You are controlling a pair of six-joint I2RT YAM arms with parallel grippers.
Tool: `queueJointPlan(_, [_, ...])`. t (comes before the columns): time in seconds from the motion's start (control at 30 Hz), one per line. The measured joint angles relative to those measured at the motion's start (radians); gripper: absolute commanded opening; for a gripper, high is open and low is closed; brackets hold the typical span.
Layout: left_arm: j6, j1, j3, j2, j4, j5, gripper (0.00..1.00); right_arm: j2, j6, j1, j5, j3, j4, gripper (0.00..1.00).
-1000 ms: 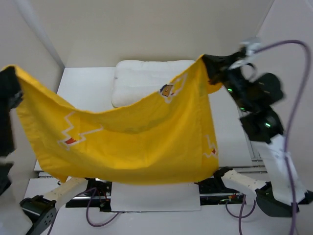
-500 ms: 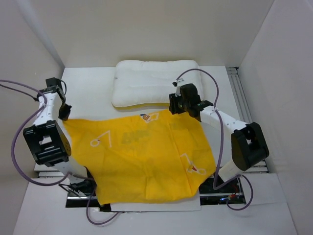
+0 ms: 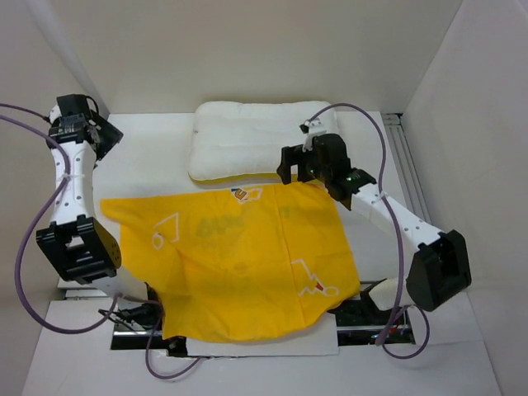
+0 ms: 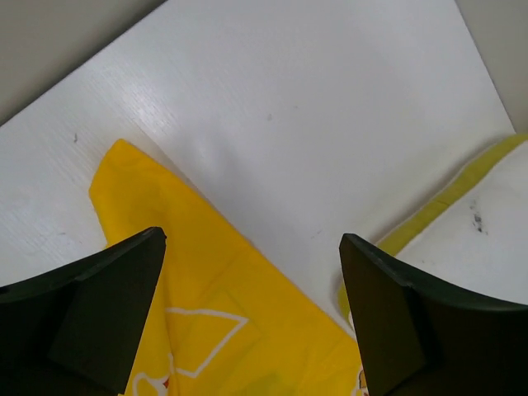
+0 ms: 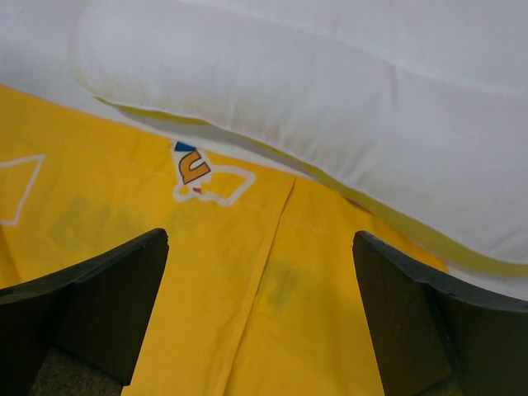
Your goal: Put the pillow into the pillowcase
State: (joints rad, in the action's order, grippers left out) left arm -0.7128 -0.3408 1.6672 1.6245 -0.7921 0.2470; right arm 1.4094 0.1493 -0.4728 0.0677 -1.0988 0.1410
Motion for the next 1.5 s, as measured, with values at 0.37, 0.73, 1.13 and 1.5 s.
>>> queueJointPlan(0.37, [-0.087,0.586,-0.452,-0.237,-0.008,0.018,1.00,-0.106,0.089,-0.097,-0.074,0.232,0.187,1.00])
queueJointPlan(0.73, [-0.364,0.900,-0.692,-0.087,-0.091,0.042,1.00,-0.148,0.131,-0.100,-0.087,0.323,0.161,1.00])
queueJointPlan(1.13, [-0.473,0.854,-0.637,0.093,-0.021,0.023,0.00,-0.142,0.146,-0.104,-0.097,0.353,0.136,1.00])
queueJointPlan(1.5, [-0.301,0.643,-0.469,0.223,-0.039,0.131,0.00,-0.028,0.165,-0.107,-0.106,0.353,0.040,1.00])
